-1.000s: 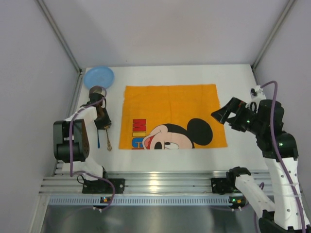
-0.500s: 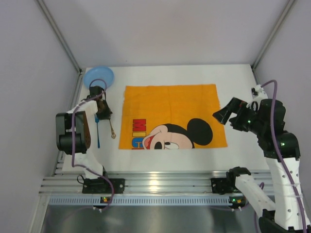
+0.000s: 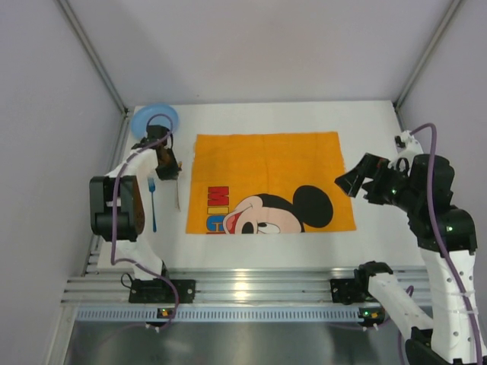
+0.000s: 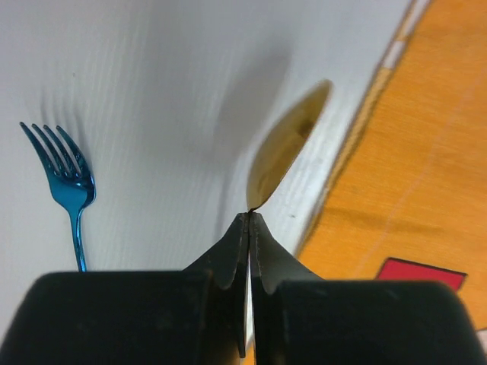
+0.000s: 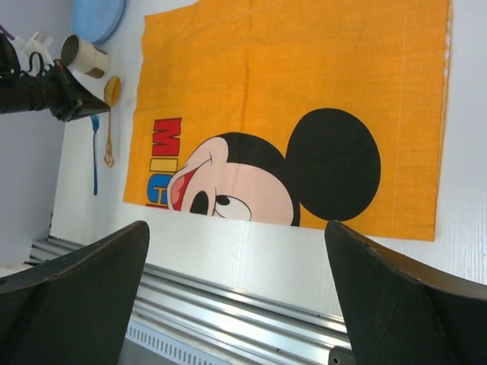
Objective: Set the dinner table for one person
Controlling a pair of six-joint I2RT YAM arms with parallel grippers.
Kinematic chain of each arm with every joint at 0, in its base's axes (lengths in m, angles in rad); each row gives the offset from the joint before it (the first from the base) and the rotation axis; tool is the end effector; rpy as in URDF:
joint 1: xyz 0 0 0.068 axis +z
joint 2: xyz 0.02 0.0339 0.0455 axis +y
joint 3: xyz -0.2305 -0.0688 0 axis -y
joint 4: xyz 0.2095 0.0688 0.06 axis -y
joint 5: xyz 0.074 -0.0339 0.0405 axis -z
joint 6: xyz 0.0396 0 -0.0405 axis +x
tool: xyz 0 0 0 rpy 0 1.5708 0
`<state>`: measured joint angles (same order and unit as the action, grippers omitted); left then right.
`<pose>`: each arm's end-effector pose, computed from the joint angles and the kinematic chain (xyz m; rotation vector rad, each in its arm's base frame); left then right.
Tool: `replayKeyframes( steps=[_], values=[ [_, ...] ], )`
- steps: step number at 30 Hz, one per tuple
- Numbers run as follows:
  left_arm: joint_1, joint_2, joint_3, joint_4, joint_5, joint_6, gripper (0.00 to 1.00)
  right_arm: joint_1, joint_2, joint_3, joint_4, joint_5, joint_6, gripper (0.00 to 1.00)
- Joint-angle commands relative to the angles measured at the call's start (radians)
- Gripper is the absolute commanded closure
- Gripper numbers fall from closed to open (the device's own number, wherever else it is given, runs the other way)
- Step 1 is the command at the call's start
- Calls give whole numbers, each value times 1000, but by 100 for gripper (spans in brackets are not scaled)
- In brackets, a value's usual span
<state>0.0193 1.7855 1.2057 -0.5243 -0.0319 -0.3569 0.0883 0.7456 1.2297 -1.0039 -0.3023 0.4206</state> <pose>0.3283 0.0076 0.1727 -0.5103 2.6265 -0.0648 0.1037 0.0210 0.3649 0.1657 2.1190 0.6211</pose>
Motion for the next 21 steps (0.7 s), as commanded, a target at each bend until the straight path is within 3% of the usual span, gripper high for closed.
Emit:
replayKeyframes(
  steps=[1,9,17,21],
  values=[
    [-47,-109,98,-80,-33,-16,100,-7,-35,51,-15,-17,-28,0],
    [-197,-152,141,-146,-105,-99,100,-5,-90,63,-38,-61,-13,0],
    [-367,-135,152,-19,-17,-204,100,11,-137,113,-128,-37,-37,0],
    [-476,-60,242,1,-25,-293,100,14,-149,146,-170,-20,-52,0]
  ],
)
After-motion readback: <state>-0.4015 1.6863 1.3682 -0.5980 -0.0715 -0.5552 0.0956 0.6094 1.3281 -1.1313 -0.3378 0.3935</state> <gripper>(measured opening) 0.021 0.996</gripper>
